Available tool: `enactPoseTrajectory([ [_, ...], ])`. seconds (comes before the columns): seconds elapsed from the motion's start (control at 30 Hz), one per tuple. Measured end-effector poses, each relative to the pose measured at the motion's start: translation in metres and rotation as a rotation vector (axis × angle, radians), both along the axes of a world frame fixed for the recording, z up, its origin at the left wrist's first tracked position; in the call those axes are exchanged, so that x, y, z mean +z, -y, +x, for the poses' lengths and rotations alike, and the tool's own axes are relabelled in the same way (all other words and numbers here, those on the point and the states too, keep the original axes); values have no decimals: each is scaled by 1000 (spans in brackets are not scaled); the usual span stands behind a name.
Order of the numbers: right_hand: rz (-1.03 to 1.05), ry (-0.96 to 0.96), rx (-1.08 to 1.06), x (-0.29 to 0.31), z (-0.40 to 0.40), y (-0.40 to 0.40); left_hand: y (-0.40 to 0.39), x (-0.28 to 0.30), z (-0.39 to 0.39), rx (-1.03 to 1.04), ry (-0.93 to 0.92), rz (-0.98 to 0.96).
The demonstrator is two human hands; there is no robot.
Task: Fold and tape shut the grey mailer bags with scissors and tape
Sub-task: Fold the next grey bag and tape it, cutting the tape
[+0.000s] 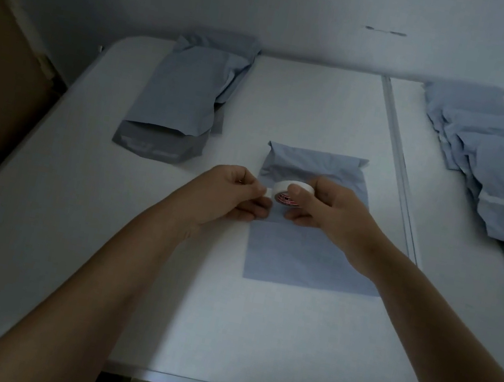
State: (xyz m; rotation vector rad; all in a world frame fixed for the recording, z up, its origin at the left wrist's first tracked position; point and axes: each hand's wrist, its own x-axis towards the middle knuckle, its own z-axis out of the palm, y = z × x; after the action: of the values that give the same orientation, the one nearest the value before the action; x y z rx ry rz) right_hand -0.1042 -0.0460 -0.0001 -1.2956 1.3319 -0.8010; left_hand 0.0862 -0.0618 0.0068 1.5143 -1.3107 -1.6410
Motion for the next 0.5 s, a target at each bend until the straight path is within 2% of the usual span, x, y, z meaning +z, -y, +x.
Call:
enactPoseTrajectory([
  [0.1, 2, 10, 7, -1, -1, 1, 2, -1, -1, -7, 23, -16],
  [0.27, -67, -20, 30, 6, -2, 0, 3, 0, 3, 2, 189, -134],
  [0.43, 3, 90, 108, 19, -2, 1, 1, 5, 6, 8, 178, -106],
  [0.5, -14, 69, 124, 22, -3, 1, 0, 7, 7, -3, 167, -82],
])
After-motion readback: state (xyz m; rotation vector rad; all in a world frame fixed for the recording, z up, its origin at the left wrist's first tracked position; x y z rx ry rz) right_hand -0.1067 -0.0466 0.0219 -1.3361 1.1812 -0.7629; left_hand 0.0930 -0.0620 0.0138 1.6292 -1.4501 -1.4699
